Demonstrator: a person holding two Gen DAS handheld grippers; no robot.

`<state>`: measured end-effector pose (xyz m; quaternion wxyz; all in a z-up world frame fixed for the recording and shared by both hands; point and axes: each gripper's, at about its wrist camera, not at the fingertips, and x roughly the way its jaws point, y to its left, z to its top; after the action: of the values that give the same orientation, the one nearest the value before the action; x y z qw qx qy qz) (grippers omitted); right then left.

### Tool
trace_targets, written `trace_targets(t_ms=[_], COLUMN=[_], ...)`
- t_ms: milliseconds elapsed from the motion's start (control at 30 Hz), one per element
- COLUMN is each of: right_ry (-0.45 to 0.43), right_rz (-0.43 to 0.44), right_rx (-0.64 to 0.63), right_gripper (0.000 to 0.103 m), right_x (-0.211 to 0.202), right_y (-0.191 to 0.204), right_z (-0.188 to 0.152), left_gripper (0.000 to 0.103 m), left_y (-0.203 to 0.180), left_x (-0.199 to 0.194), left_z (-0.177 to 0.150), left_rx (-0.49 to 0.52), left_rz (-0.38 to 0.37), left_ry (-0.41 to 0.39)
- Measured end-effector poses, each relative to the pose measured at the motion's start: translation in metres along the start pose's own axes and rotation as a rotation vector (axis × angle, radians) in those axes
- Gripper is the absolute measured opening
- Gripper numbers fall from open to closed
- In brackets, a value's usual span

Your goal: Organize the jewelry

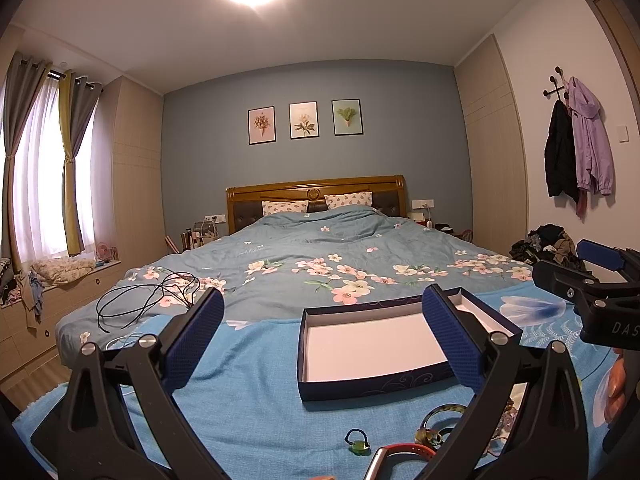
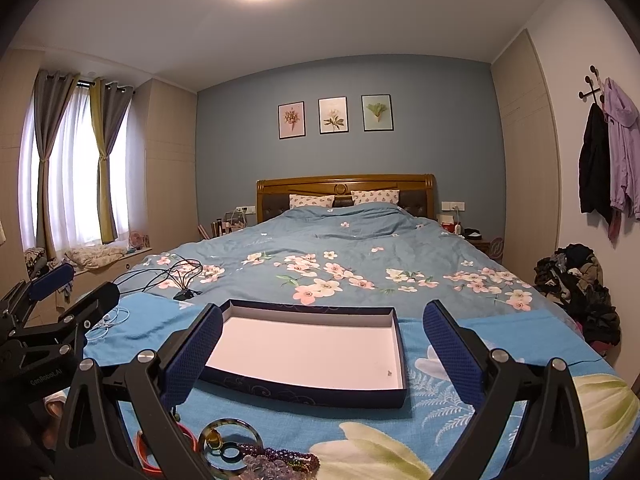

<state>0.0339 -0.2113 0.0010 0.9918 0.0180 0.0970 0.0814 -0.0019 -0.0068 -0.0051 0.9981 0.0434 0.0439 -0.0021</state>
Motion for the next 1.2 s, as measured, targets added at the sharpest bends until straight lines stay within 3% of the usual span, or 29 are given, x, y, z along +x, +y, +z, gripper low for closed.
trace_targets(t_ms=[1200], right_ry=[-0.003], right_rz=[0.008], right_rx=[-0.001], right_gripper=[0.097], right_x=[0.0056], right_y=[0.0023], right_z=[-0.0017], left_gripper=[0.097], left_y=[0.0009], left_x=[-0.0015], left_z=[0.0036], left_rx=[-0.014], left_rz=[0.001], left_ry=[0.002])
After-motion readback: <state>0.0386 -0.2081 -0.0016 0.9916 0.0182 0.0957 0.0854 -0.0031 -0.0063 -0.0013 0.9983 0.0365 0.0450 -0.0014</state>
